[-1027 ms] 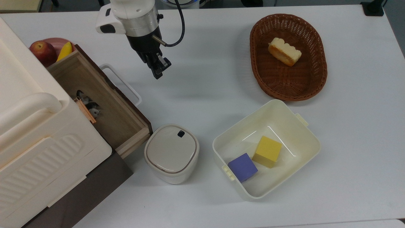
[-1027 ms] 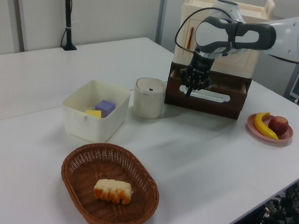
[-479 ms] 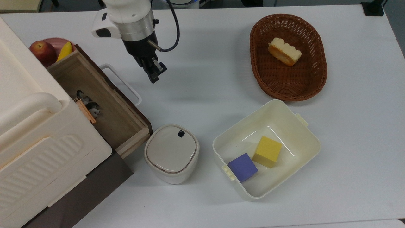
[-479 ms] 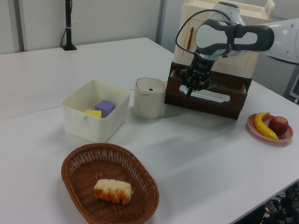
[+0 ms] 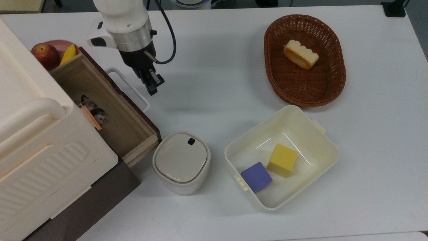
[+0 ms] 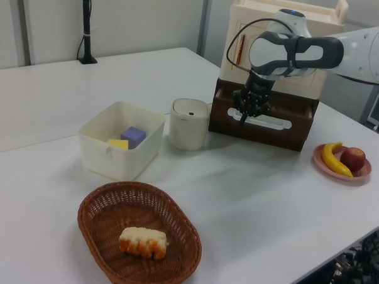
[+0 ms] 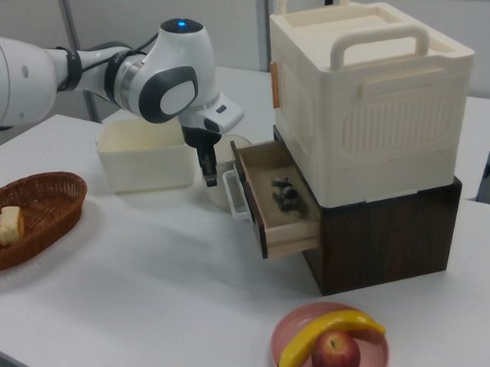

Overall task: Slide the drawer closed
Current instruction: 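Lower the gripper against the drawer front beside the white canister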

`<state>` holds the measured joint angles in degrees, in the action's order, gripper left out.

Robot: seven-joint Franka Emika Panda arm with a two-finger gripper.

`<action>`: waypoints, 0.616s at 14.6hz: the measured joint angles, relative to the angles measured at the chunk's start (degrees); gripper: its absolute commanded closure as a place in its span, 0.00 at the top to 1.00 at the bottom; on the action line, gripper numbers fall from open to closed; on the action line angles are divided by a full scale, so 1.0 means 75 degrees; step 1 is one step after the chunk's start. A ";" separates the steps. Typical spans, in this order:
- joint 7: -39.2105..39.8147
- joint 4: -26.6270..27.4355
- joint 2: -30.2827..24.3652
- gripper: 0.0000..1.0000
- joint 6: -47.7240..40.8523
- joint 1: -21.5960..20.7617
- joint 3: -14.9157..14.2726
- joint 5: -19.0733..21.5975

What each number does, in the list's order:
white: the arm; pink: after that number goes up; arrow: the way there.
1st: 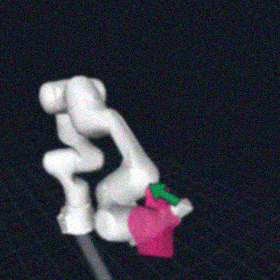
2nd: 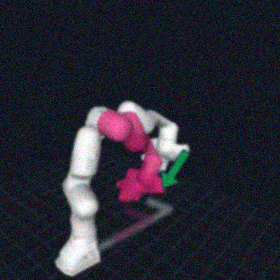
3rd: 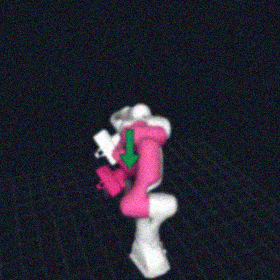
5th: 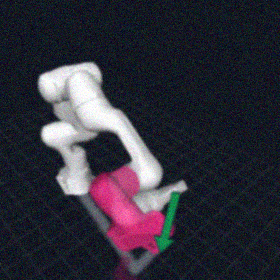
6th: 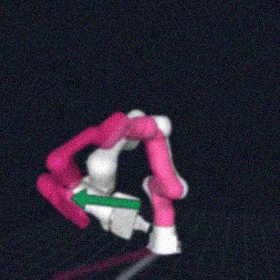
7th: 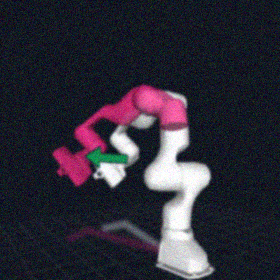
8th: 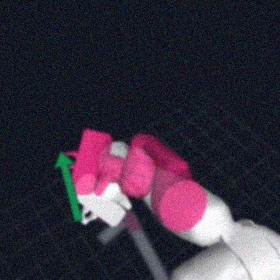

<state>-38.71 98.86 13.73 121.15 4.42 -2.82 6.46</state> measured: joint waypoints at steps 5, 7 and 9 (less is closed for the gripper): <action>0.0031 -0.0027 0.0149 0.00 0.0163 0.0014 -0.0182 0.0000; 0.0031 -0.0051 0.0169 0.00 0.0183 0.0015 -0.0205 0.0000; 0.0031 -0.0056 0.0193 0.00 0.0311 0.0016 -0.0264 0.0000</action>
<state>-38.48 98.43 15.18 123.48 4.54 -4.80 6.46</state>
